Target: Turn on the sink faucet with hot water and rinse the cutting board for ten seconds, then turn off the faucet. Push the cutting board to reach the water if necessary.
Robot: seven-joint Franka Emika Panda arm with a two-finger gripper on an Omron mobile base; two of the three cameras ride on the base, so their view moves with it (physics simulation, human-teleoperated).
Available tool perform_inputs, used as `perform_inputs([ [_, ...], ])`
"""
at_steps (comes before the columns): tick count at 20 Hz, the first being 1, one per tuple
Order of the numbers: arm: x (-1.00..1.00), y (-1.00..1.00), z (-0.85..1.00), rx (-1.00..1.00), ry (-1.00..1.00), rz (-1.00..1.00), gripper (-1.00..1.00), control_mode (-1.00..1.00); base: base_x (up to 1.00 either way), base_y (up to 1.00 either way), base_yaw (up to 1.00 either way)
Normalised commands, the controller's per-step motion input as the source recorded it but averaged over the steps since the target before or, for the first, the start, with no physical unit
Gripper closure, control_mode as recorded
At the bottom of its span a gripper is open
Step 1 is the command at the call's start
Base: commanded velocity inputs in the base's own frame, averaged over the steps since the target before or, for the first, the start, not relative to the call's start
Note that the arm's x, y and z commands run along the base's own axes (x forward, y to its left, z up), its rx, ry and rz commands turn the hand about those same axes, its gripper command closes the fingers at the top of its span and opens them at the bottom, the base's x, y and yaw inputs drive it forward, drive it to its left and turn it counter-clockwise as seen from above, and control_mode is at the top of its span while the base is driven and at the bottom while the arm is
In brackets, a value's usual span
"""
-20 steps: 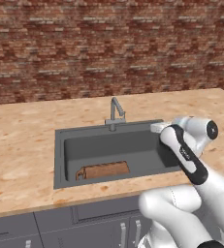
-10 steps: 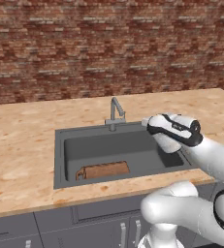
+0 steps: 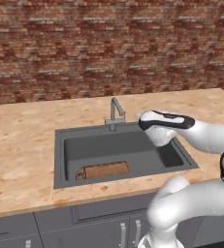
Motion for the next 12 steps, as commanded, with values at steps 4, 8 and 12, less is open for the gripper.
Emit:
perform_inputs([
  [4,0.38,-0.07,-0.28,0.0,-0.03,0.0,-1.0,-1.0,0.0,0.0,0.0],
  [8,0.37,-0.15,-0.22,0.02,-0.03,0.0,-1.0,-1.0,0.0,0.0,0.0],
  [12,0.34,-0.06,-0.13,0.01,-0.01,0.0,-1.0,-1.0,0.0,0.0,0.0],
])
